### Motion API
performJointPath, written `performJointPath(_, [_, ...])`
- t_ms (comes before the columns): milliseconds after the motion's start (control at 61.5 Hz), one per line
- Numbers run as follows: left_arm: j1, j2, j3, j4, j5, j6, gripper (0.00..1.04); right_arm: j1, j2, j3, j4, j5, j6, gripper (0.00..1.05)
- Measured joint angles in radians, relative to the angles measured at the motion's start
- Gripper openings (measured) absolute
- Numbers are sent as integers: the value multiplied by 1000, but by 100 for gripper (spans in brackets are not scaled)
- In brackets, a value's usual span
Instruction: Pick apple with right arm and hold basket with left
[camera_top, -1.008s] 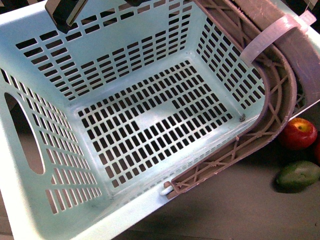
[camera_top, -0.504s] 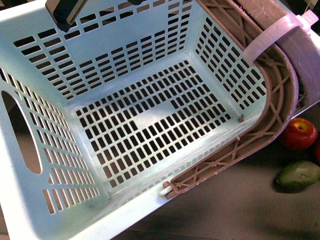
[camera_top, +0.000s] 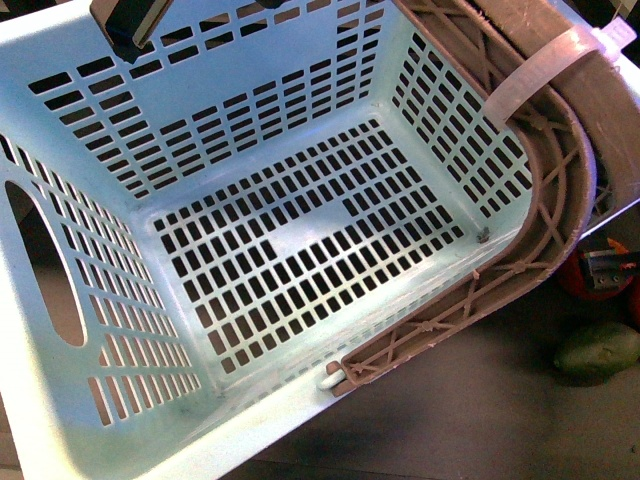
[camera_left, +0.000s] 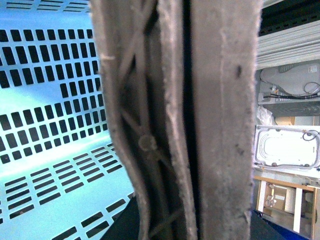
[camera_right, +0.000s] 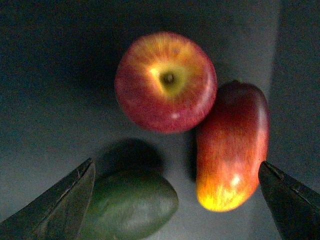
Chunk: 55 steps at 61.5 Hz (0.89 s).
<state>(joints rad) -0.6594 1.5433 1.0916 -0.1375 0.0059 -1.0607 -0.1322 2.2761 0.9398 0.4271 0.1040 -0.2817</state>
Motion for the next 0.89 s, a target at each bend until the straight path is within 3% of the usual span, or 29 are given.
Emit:
performJointPath(276, [0, 0, 0, 0, 0, 0, 16, -10, 133, 178, -68, 0, 8, 96])
performJointPath(715, [0, 0, 0, 0, 0, 0, 16, -23, 243, 280, -102, -19, 36, 96])
performJointPath(894, [0, 0, 0, 0, -1, 0, 16, -23, 248, 269, -85, -28, 54, 81])
